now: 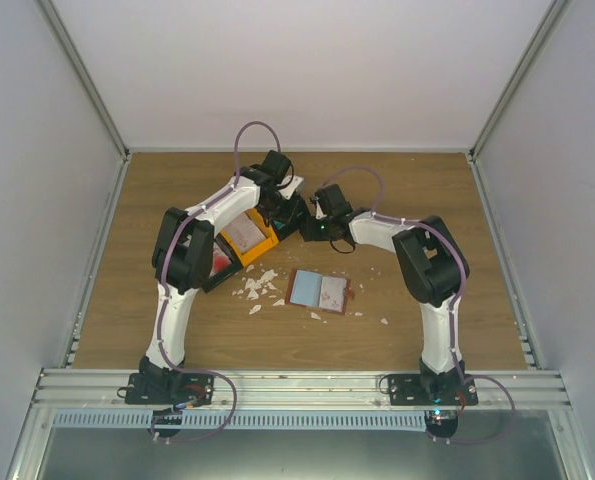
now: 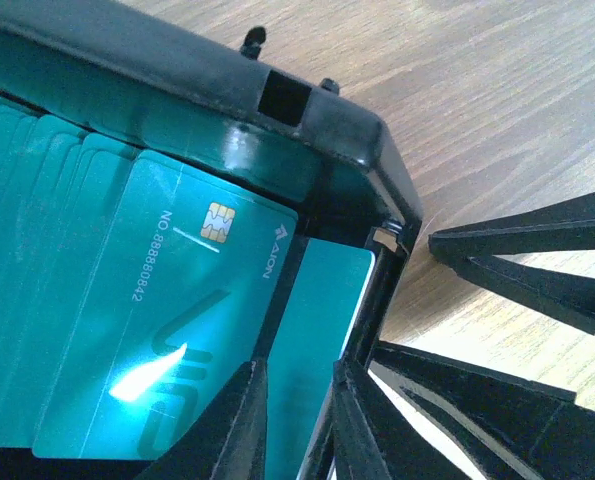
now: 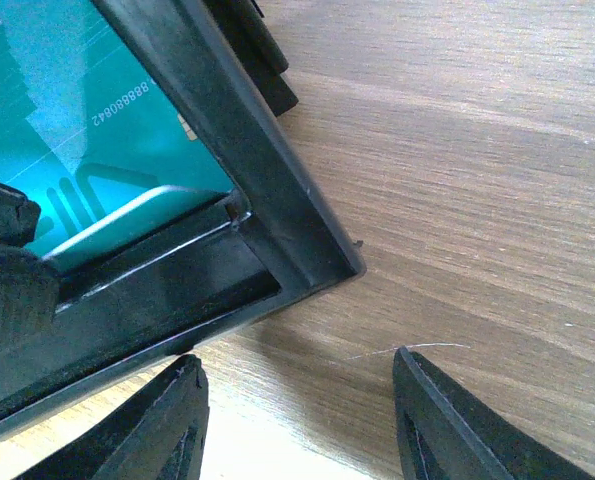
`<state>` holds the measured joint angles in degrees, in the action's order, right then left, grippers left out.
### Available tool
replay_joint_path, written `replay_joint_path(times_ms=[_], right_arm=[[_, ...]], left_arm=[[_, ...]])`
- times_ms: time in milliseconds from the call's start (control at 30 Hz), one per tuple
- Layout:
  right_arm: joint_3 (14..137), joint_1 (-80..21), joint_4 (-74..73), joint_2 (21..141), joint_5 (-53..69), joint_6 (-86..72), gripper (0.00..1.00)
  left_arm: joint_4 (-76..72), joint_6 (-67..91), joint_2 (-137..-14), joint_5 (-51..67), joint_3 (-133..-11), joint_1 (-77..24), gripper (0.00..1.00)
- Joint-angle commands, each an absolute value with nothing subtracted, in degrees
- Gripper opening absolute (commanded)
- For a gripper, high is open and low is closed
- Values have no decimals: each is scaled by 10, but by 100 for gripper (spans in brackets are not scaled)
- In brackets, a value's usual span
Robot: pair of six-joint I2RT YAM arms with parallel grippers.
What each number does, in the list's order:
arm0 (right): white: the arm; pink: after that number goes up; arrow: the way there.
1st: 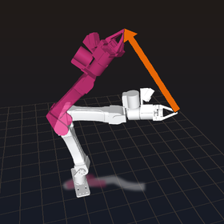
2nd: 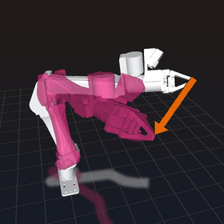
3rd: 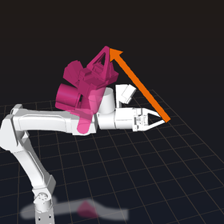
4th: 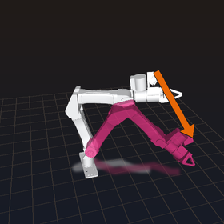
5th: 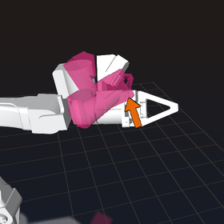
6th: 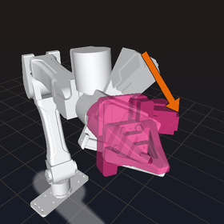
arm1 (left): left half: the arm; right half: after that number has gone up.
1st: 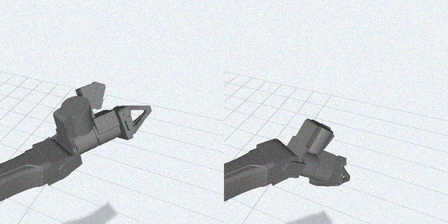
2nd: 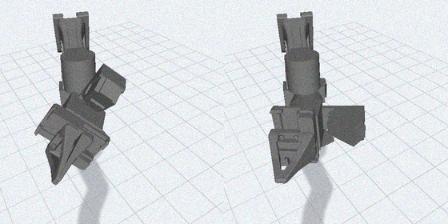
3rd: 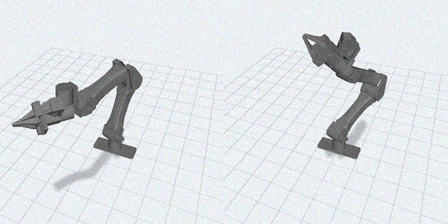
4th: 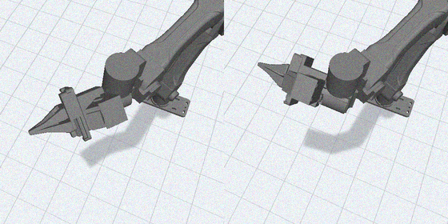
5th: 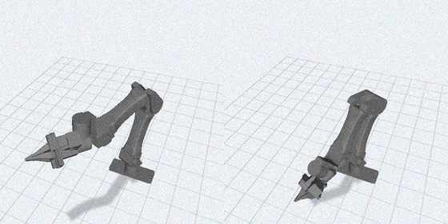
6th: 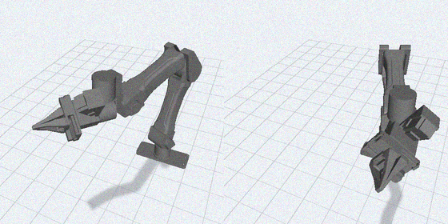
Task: Put the credit cards into the card holder
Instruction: Pick up the credit card from the storage box.
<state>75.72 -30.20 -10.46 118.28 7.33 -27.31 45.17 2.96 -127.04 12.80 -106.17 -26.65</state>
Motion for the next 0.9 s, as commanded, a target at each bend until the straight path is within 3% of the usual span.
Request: replay_joint_path(times_ms=[0, 233, 633, 867], right_arm=[[739, -294, -109, 1169, 59, -279, 52], [725, -288, -107, 1142, 54, -280, 52], [695, -278, -98, 1050, 59, -283, 54], [623, -249, -43, 940, 173, -308, 59]], left_arm=[[443, 22, -1253, 107, -1059, -270, 16], [446, 16, -1241, 99, -1074, -272, 0], [427, 26, -1166, 5, -1077, -278, 0], [390, 69, -1067, 31, -1025, -279, 0]])
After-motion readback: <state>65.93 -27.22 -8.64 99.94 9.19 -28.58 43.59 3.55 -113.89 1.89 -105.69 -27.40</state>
